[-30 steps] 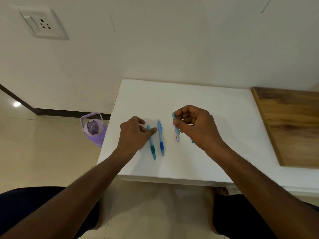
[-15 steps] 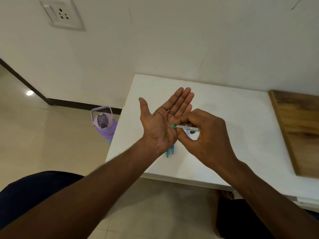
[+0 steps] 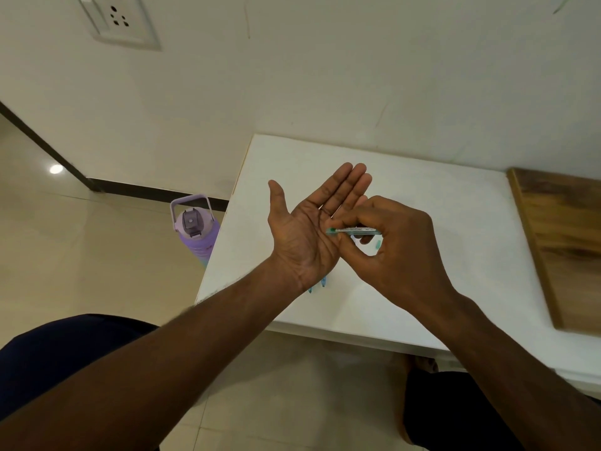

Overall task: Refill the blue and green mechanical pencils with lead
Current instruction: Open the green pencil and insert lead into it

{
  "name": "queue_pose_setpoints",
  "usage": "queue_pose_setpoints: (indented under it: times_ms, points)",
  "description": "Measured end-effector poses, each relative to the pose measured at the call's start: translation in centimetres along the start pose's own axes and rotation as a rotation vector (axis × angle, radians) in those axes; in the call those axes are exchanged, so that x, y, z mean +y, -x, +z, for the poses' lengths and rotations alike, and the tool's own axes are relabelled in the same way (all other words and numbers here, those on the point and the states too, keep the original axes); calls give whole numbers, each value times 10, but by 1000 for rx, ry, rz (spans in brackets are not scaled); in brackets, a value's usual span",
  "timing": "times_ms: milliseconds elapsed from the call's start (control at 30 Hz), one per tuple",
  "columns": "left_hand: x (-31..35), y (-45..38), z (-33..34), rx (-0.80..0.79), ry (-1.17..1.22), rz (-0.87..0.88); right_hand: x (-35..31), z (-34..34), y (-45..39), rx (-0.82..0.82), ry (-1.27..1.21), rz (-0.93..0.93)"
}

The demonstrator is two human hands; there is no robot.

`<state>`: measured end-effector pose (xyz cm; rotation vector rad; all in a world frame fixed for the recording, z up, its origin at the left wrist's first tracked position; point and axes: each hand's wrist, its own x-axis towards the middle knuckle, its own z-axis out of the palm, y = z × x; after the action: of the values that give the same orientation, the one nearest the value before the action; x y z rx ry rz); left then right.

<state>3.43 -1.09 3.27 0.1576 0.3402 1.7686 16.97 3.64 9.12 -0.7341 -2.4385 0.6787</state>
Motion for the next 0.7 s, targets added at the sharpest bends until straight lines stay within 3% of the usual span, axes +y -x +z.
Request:
queue_pose_setpoints:
  times_ms: [700]
  points:
    - [-4, 1, -1, -13, -13, -23, 1, -6, 1, -41, 17, 5]
